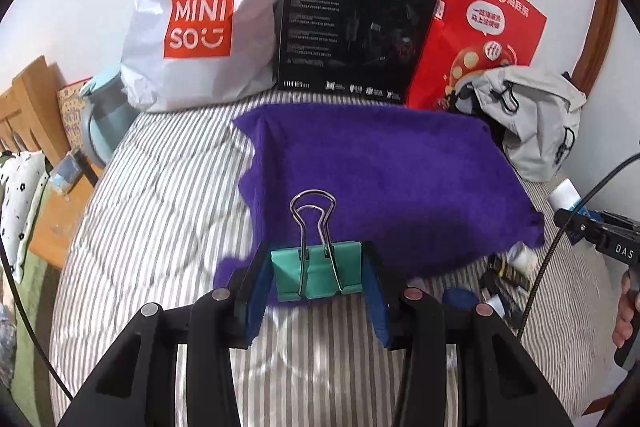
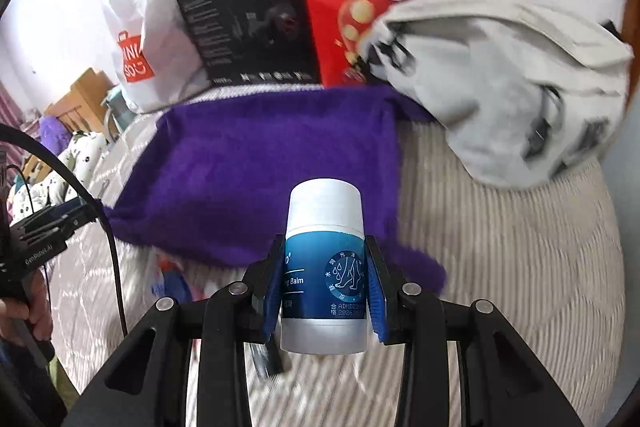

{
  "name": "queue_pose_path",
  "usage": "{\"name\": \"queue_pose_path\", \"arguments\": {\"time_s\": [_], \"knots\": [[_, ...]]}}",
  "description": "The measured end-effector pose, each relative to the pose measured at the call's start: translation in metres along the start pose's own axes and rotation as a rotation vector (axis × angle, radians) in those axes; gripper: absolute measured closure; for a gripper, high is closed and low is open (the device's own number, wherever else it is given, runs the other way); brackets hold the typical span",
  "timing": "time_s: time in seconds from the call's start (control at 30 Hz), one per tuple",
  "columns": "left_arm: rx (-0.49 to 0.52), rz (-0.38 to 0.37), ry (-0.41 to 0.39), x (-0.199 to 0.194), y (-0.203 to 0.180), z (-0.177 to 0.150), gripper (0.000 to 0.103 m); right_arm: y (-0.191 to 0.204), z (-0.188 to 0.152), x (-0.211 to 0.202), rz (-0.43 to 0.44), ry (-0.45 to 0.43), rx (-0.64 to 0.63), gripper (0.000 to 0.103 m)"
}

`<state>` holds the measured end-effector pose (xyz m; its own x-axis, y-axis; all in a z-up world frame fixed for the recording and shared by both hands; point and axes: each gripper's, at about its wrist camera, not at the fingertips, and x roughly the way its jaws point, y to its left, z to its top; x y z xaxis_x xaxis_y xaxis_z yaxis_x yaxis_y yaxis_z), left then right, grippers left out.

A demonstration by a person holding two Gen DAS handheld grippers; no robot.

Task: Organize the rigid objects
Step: 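Set the balm stick on the towel with the right tool while the left places the clip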

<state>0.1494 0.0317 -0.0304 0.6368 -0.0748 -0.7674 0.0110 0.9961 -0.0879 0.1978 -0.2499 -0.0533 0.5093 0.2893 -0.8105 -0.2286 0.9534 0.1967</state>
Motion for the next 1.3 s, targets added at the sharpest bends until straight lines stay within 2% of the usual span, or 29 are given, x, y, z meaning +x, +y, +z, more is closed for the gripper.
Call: {"name": "queue_pose_path", "arguments": {"time_s": [0.33, 0.67, 0.97, 1.03, 1.1, 1.2, 1.3], "knots": [[-0.011, 0.016, 0.001, 0.028, 0.007, 0.027, 0.062, 0.002, 0.07, 0.088, 0.015, 0.031, -0.047, 0.067], [-0.008, -0.003, 0.024, 0.051, 0.006, 0.036, 0.062, 0.001, 0.095, 0.147, -0.04, 0.129, -0.069, 0.067], [-0.007, -0.012, 0.035, 0.062, 0.007, 0.044, 0.062, 0.013, 0.096, 0.161, -0.081, 0.15, -0.156, 0.065], [-0.008, -0.009, 0.035, 0.063, 0.007, 0.046, 0.062, 0.014, 0.096, 0.162, -0.081, 0.163, -0.158, 0.058], [-0.01, -0.01, 0.035, 0.066, 0.008, 0.048, 0.062, 0.013, 0.094, 0.159, -0.088, 0.176, -0.159, 0.039], [-0.008, -0.004, 0.039, 0.071, 0.008, 0.051, 0.062, 0.008, 0.086, 0.142, -0.103, 0.155, -0.17, 0.038], [-0.013, 0.001, 0.044, 0.078, 0.01, 0.056, 0.062, 0.003, 0.082, 0.122, -0.081, 0.139, -0.151, 0.038]]}}
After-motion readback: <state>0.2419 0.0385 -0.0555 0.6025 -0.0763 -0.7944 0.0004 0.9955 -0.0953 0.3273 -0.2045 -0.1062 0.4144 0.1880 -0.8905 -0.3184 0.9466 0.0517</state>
